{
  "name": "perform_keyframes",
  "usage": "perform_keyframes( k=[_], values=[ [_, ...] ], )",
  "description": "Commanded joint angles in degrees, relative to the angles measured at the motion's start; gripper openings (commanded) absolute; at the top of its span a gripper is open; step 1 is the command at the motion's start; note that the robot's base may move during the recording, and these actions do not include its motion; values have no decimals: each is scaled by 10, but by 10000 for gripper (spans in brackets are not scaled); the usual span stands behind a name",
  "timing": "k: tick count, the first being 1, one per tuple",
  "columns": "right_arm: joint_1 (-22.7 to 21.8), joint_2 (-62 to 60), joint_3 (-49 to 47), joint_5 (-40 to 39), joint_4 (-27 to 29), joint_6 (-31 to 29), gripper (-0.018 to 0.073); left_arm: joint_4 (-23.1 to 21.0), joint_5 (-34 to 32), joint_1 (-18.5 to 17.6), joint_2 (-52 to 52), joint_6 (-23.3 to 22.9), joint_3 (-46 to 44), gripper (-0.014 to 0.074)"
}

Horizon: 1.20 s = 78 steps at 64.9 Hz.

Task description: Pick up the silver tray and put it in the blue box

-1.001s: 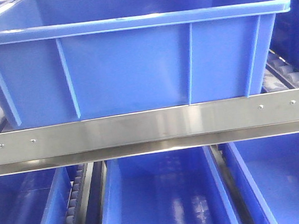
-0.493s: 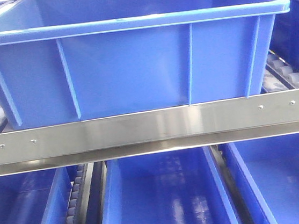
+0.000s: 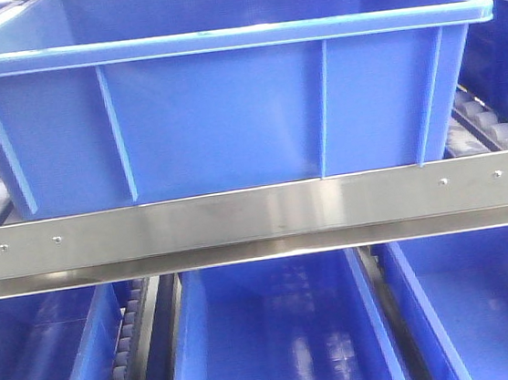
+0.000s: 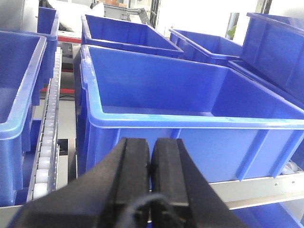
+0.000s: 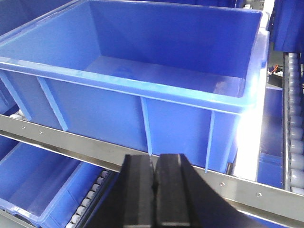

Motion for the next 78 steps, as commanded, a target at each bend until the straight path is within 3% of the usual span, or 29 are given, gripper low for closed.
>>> perform_keyframes(
  k=[1, 27, 33, 43, 54, 68, 78],
  values=[
    [-1, -1, -16, -46, -8, -7, 51, 1, -46, 1, 4, 0, -15, -7],
    [-12, -38, 17, -46, -6, -6, 51, 1, -46, 1, 4, 0, -15, -7],
    [-65, -91, 37, -34, 21, -6, 51, 1, -46, 1, 4, 0, -15, -7],
    [-185, -176, 82, -4, 116, -11, 51, 1, -46, 1, 4, 0, -15, -7],
    [-252, -249, 140, -15, 152, -147, 51, 1, -46, 1, 4, 0, -15, -7],
    [-256, -305, 196, -89, 155, -158, 51, 1, -46, 1, 4, 0, -15, -7],
    [-251, -305, 195, -91, 128, -158, 51, 1, -46, 1, 4, 0, -15, -7]
  ],
)
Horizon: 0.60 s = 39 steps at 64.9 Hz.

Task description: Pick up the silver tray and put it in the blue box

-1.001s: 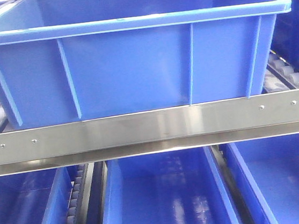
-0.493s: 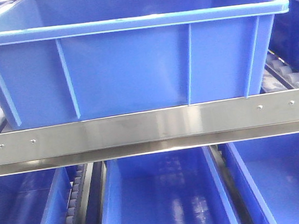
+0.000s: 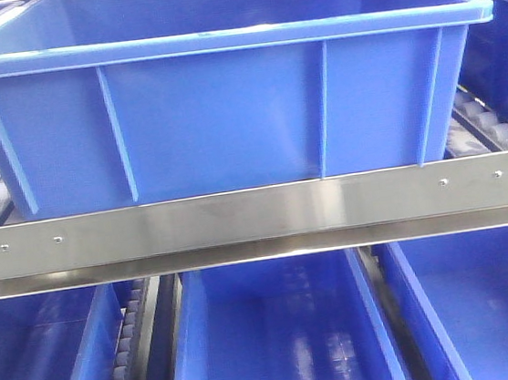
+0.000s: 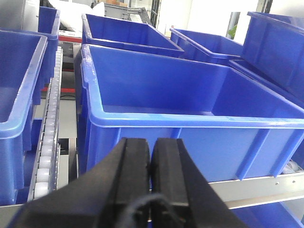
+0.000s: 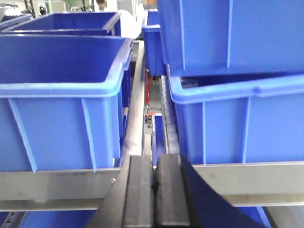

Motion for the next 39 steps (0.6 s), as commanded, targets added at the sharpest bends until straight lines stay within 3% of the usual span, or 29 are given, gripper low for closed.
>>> perform_keyframes(
  k=[1, 39],
  values=[
    [2, -13, -10, -56, -14, -9, 51, 1, -47, 1, 4, 0, -16, -7],
    [2, -13, -10, -48, -14, -9, 51, 1, -47, 1, 4, 0, -16, -7]
  ],
)
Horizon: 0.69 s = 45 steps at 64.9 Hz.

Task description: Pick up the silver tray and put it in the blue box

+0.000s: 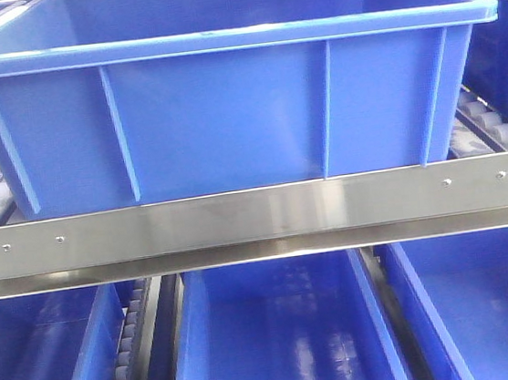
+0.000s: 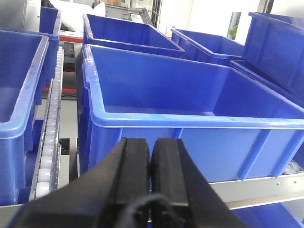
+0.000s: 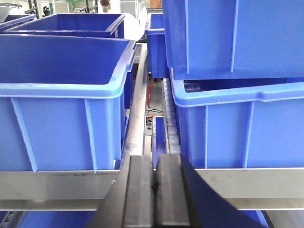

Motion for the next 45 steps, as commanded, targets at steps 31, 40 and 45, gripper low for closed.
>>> perform_keyframes(
  k=[31, 40, 45],
  values=[
    [0, -13, -10, -47, -8, -8, 51, -2, -96, 134, 2, 0, 56, -7],
    [0, -13, -10, -47, -8, -8, 51, 1, -169, 203, 2, 0, 116, -7],
    [0, -13, -10, -47, -8, -8, 51, 1, -191, 229, 2, 0, 141, -7]
  ],
)
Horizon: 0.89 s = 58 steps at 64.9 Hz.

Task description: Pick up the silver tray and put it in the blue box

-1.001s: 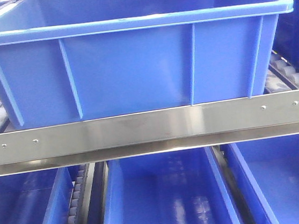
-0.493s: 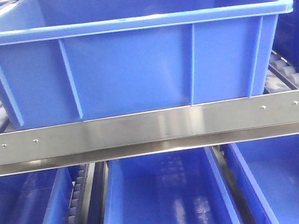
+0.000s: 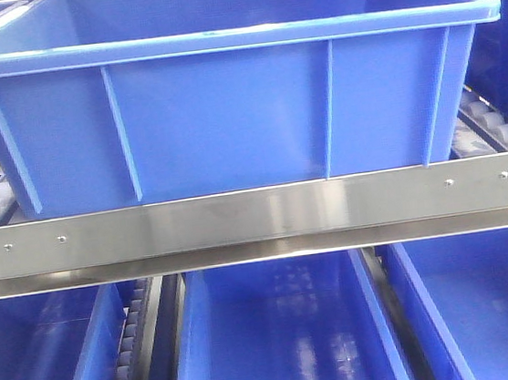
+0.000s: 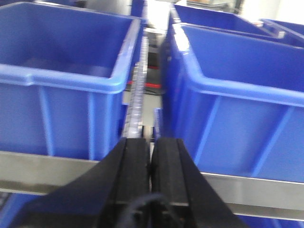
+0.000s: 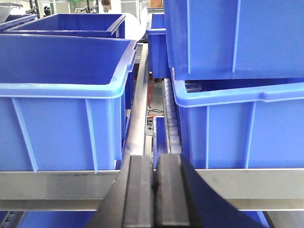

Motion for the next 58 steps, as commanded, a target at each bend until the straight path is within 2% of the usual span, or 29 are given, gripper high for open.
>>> perform_keyframes(
  k=[1, 5, 7, 15, 21, 33, 47, 58],
  values=[
    [0, -13, -10, -47, -8, -8, 51, -1, -91, 24, 5, 0, 13, -7],
    [0, -13, -10, -47, -8, -8, 51, -17, -68, 30, 5, 1, 15, -7],
    [0, -13, -10, -47, -8, -8, 51, -29, -68, 30, 5, 20, 15, -7],
    [0, -13, -10, -47, -8, -8, 51, -124, -66, 23, -9, 155, 16, -7],
    [0, -13, -10, -47, -8, -8, 51, -189, -61, 21, -31, 225, 16, -7],
    [0, -13, -10, -47, -8, -8, 51, -197, 3, 21, -78, 230, 16, -7],
    [0, -12, -10, -47, -8, -8, 51, -197, 7, 20, -77, 230, 16, -7],
    [0, -12, -10, -47, -8, -8, 51, -197, 7, 3, -77, 230, 16, -7]
  ],
)
